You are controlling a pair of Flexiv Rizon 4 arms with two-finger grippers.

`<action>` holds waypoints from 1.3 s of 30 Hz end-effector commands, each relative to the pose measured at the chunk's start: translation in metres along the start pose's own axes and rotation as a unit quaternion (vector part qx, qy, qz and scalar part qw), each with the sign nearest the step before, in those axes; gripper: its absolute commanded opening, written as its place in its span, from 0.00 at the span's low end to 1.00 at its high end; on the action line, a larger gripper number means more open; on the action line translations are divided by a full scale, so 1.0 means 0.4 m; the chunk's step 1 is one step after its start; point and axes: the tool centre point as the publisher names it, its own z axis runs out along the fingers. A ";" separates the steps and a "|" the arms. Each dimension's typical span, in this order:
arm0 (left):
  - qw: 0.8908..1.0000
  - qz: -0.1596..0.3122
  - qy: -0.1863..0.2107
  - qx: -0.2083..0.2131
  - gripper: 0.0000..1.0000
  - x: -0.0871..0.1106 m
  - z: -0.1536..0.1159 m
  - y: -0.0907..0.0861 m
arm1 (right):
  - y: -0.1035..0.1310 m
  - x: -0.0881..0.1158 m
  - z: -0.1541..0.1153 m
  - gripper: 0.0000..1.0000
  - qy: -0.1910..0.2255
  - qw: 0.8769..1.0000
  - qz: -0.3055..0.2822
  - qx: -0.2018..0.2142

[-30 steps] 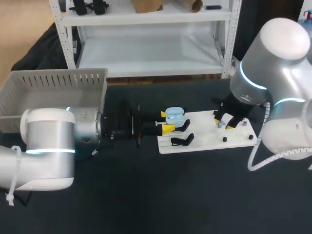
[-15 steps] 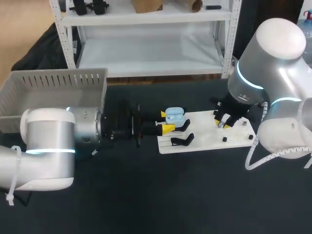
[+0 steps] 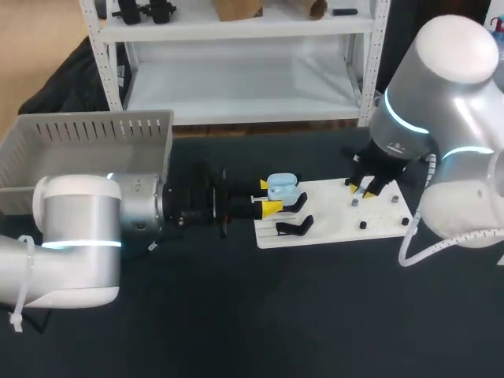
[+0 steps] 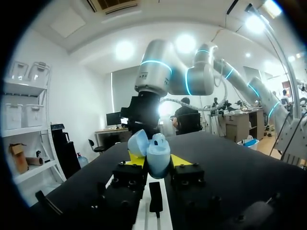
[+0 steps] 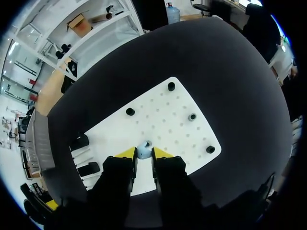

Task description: Pick up each earbud case from the left stands, insert the matching earbuds, close the lid, and place the case in the box.

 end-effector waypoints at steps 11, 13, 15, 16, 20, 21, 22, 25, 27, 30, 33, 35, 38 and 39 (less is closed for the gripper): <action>1.000 0.001 0.000 -0.004 0.00 0.000 0.000 -0.006 | 0.019 0.030 -0.273 0.00 0.013 0.998 -0.058 0.032; 1.000 0.001 0.000 -0.004 0.00 0.000 0.000 -0.006 | 0.035 0.046 -0.319 0.00 0.013 0.996 -0.077 0.034; 1.000 0.001 0.000 -0.004 0.00 0.000 0.000 -0.006 | 0.049 0.059 -0.349 0.00 0.022 0.995 -0.090 0.032; 1.000 0.001 0.000 -0.004 0.00 0.000 0.000 -0.006 | 0.061 0.068 -0.369 0.00 0.022 0.994 -0.100 0.031; 1.000 0.001 0.000 -0.004 0.00 0.000 0.000 -0.006 | 0.105 0.100 -0.422 0.00 0.024 0.991 -0.130 0.014; 1.000 0.001 0.000 -0.004 0.00 0.000 0.000 -0.006 | 0.116 0.110 -0.433 0.00 0.025 0.990 -0.137 0.009; 1.000 0.001 0.000 -0.004 0.00 0.000 0.000 -0.006 | 0.127 0.119 -0.442 0.00 0.027 0.989 -0.142 0.001; 1.000 0.001 0.000 -0.004 0.00 0.000 0.000 -0.006 | 0.151 0.143 -0.456 0.00 0.035 0.987 -0.157 -0.015; 1.000 0.001 0.000 -0.004 0.00 0.000 0.000 -0.006 | 0.152 0.146 -0.457 0.00 0.034 0.987 -0.158 -0.015; 1.000 0.001 0.000 -0.004 0.00 0.000 0.000 -0.006 | 0.152 0.146 -0.457 0.00 0.034 0.987 -0.158 -0.015; 1.000 0.001 0.000 -0.004 0.00 0.000 0.000 -0.006 | 0.152 0.146 -0.457 0.00 0.034 0.987 -0.158 -0.015; 1.000 0.001 0.000 -0.004 0.00 0.000 0.000 -0.006 | 0.152 0.146 -0.457 0.00 0.034 0.987 -0.158 -0.015; 1.000 0.001 0.000 -0.004 0.00 0.000 0.000 -0.006 | 0.152 0.146 -0.457 0.00 0.034 0.987 -0.158 -0.015; 1.000 0.001 0.000 -0.004 0.00 0.000 0.000 -0.006 | 0.152 0.146 -0.457 0.00 0.034 0.987 -0.158 -0.015</action>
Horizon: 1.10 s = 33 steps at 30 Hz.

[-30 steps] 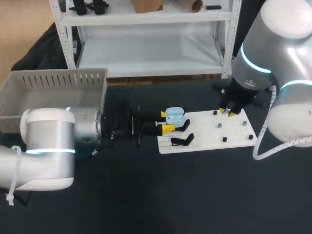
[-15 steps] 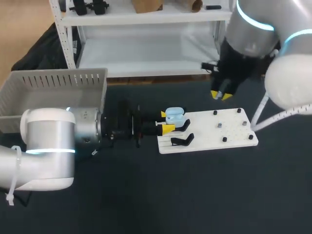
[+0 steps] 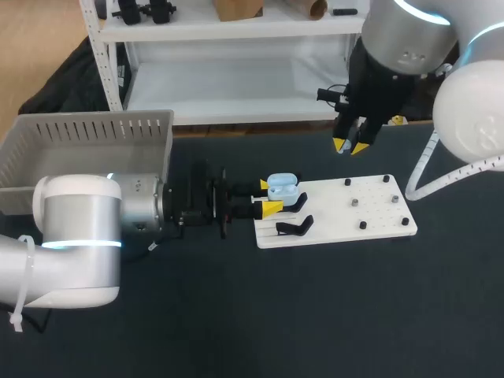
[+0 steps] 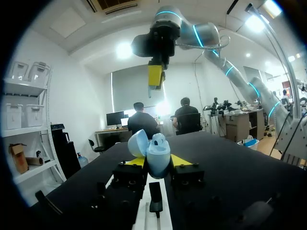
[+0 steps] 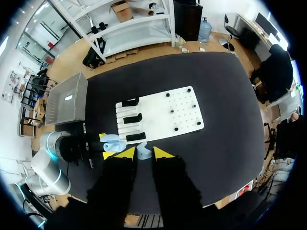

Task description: Pick up each earbud case from the left stands, insert the matching earbuds, close the lid, and place the case in the box.

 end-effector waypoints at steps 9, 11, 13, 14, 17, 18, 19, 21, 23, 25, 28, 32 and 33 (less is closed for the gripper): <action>1.000 0.001 0.000 -0.004 0.00 0.000 0.000 -0.005 | 0.049 0.028 -0.001 0.00 0.000 0.995 -0.097 0.009; 1.000 0.001 0.000 -0.004 0.00 0.000 0.000 -0.005 | 0.060 0.033 0.002 0.00 0.016 0.993 -0.113 0.005; 1.000 0.001 0.000 -0.004 0.00 0.000 0.000 -0.005 | 0.073 0.041 0.005 0.00 0.033 0.991 -0.128 -0.004; 1.000 0.001 0.000 -0.004 0.00 0.000 0.000 -0.005 | 0.080 0.046 0.006 0.00 0.041 0.990 -0.133 -0.009; 1.000 0.001 0.000 -0.004 0.00 0.000 0.000 -0.005 | 0.099 0.057 0.015 0.00 0.058 0.988 -0.143 -0.016; 1.000 0.001 0.000 -0.004 0.00 0.000 0.000 -0.005 | 0.103 0.059 0.017 0.00 0.062 0.987 -0.144 -0.019; 1.000 0.001 0.000 -0.004 0.00 0.000 0.000 -0.005 | 0.111 0.064 0.021 0.00 0.066 0.987 -0.146 -0.021; 1.000 0.001 0.000 -0.004 0.00 0.000 0.000 -0.005 | 0.122 0.071 0.028 0.00 0.071 0.986 -0.152 -0.021; 1.000 0.001 0.000 -0.004 0.00 0.000 0.000 -0.005 | 0.131 0.077 0.035 0.00 0.074 0.985 -0.155 -0.025; 1.000 0.001 0.000 -0.004 0.00 0.000 0.000 -0.005 | 0.138 0.082 0.040 0.00 0.075 0.984 -0.158 -0.028; 1.000 0.001 0.000 -0.004 0.00 0.000 0.000 -0.005 | 0.138 0.082 0.041 0.00 0.076 0.984 -0.157 -0.032; 1.000 0.001 0.000 -0.004 0.00 0.000 0.000 -0.005 | 0.138 0.082 0.041 0.00 0.076 0.984 -0.157 -0.032; 1.000 0.001 0.000 -0.004 0.00 0.000 0.000 -0.005 | 0.138 0.082 0.041 0.00 0.076 0.984 -0.157 -0.032</action>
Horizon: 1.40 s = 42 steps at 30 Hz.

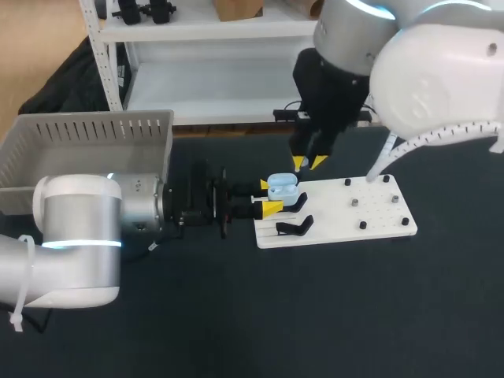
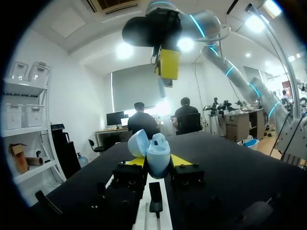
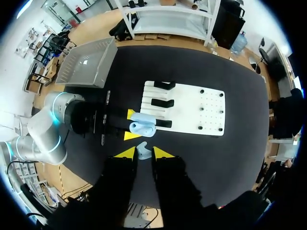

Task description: Pick up each earbud case from the left stands, insert the matching earbuds, close the lid, and place the case in the box.

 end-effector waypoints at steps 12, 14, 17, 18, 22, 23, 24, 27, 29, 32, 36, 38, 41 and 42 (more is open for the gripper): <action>1.000 0.001 0.000 -0.003 0.00 0.000 0.000 -0.005 | 0.040 0.006 0.022 0.00 0.013 0.999 -0.032 -0.006; 1.000 0.001 0.000 -0.003 0.00 0.000 0.000 -0.005 | 0.049 0.006 0.030 0.00 0.018 0.999 -0.042 -0.007; 1.000 0.001 0.000 -0.003 0.00 0.000 0.000 -0.005 | 0.057 0.006 0.042 0.00 0.024 0.998 -0.052 -0.007; 1.000 0.001 0.000 -0.003 0.00 0.000 0.000 -0.005 | 0.059 0.006 0.044 0.00 0.026 0.998 -0.054 -0.008; 1.000 0.001 0.000 -0.003 0.00 0.000 0.000 -0.005 | 0.065 0.004 0.061 0.00 0.034 0.997 -0.068 -0.009; 1.000 0.001 0.000 -0.003 0.00 0.000 0.000 -0.005 | 0.066 0.005 0.064 0.00 0.035 0.997 -0.069 -0.009; 1.000 0.001 0.000 -0.003 0.00 0.000 0.000 -0.005 | 0.066 0.005 0.066 0.00 0.037 0.997 -0.070 -0.009; 1.000 -0.007 0.005 -0.001 0.00 0.004 0.000 -0.005 | 0.064 0.007 0.072 0.00 0.039 0.997 -0.071 -0.011; 1.000 -0.013 0.010 0.000 0.00 0.007 0.001 -0.005 | 0.061 0.009 0.075 0.00 0.041 0.997 -0.070 -0.012; 1.000 -0.019 0.017 0.004 0.00 0.010 0.002 -0.005 | 0.056 0.010 0.079 0.00 0.042 0.997 -0.068 -0.012; 0.999 -0.023 0.022 0.007 0.00 0.013 0.004 -0.005 | 0.053 0.011 0.085 0.00 0.043 0.997 -0.067 -0.012; 0.999 -0.023 0.023 0.008 0.00 0.014 0.005 -0.004 | 0.052 0.011 0.090 0.00 0.044 0.997 -0.067 -0.012; 0.999 -0.024 0.024 0.007 0.00 0.014 0.005 -0.004 | 0.052 0.010 0.098 0.00 0.044 0.997 -0.068 -0.012; 0.999 -0.025 0.024 0.006 0.00 0.014 0.005 -0.004 | 0.051 0.009 0.100 0.00 0.041 0.997 -0.068 -0.012</action>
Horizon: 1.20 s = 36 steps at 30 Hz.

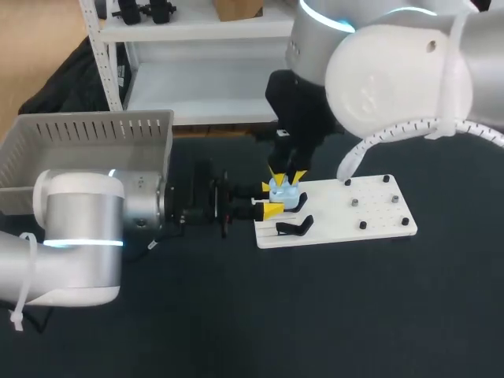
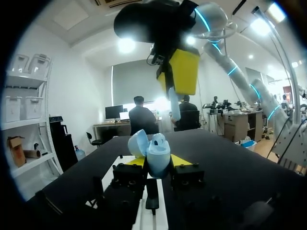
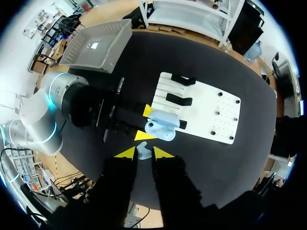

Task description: Pick up each earbud case from the left stands, insert the matching earbuds, close the lid, and place the case in the box.

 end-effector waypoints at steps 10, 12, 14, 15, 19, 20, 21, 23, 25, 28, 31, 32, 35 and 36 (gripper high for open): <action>1.000 -0.001 -0.001 -0.004 0.00 0.001 0.001 0.001 | -0.002 -0.009 0.023 0.00 -0.028 1.000 0.000 0.003; 1.000 -0.001 -0.001 -0.004 0.00 0.001 0.001 0.001 | -0.002 -0.010 0.025 0.00 -0.032 0.999 -0.001 0.004; 1.000 -0.001 -0.001 -0.004 0.00 0.001 0.001 0.001 | -0.002 -0.012 0.028 0.00 -0.036 0.999 -0.001 0.004; 1.000 -0.001 -0.001 -0.004 0.00 0.001 0.001 0.001 | -0.002 -0.013 0.029 0.00 -0.037 0.999 -0.001 0.004; 1.000 -0.001 -0.001 -0.004 0.00 0.001 0.001 0.001 | -0.002 -0.019 0.036 0.00 -0.047 0.999 -0.001 0.007; 1.000 -0.001 -0.001 -0.004 0.00 0.001 0.001 0.001 | -0.002 -0.020 0.037 0.00 -0.050 0.999 -0.001 0.007; 1.000 -0.001 -0.001 -0.004 0.00 0.001 0.001 0.001 | -0.003 -0.021 0.039 0.00 -0.052 0.999 0.000 0.007; 1.000 -0.001 -0.001 -0.004 0.00 0.001 0.001 0.001 | -0.005 -0.024 0.042 0.00 -0.059 0.998 0.001 0.007; 1.000 -0.001 -0.001 -0.004 0.00 0.001 0.001 0.001 | -0.007 -0.026 0.045 0.00 -0.062 0.998 0.002 0.009; 1.000 -0.001 -0.001 -0.004 0.00 0.001 0.001 0.001 | -0.009 -0.028 0.050 0.00 -0.065 0.998 0.003 0.009; 1.000 -0.001 -0.001 -0.004 0.00 0.001 0.001 0.001 | -0.011 -0.031 0.055 0.00 -0.066 0.998 0.004 0.010; 1.000 -0.001 -0.001 -0.004 0.00 0.001 0.001 0.001 | -0.013 -0.032 0.056 0.00 -0.067 0.998 0.004 0.010; 1.000 -0.001 -0.001 -0.004 0.00 0.001 0.001 0.001 | -0.016 -0.034 0.060 0.00 -0.067 0.998 0.005 0.011; 1.000 -0.001 -0.001 -0.004 0.00 0.001 0.001 0.001 | -0.017 -0.035 0.061 0.00 -0.067 0.998 0.005 0.011</action>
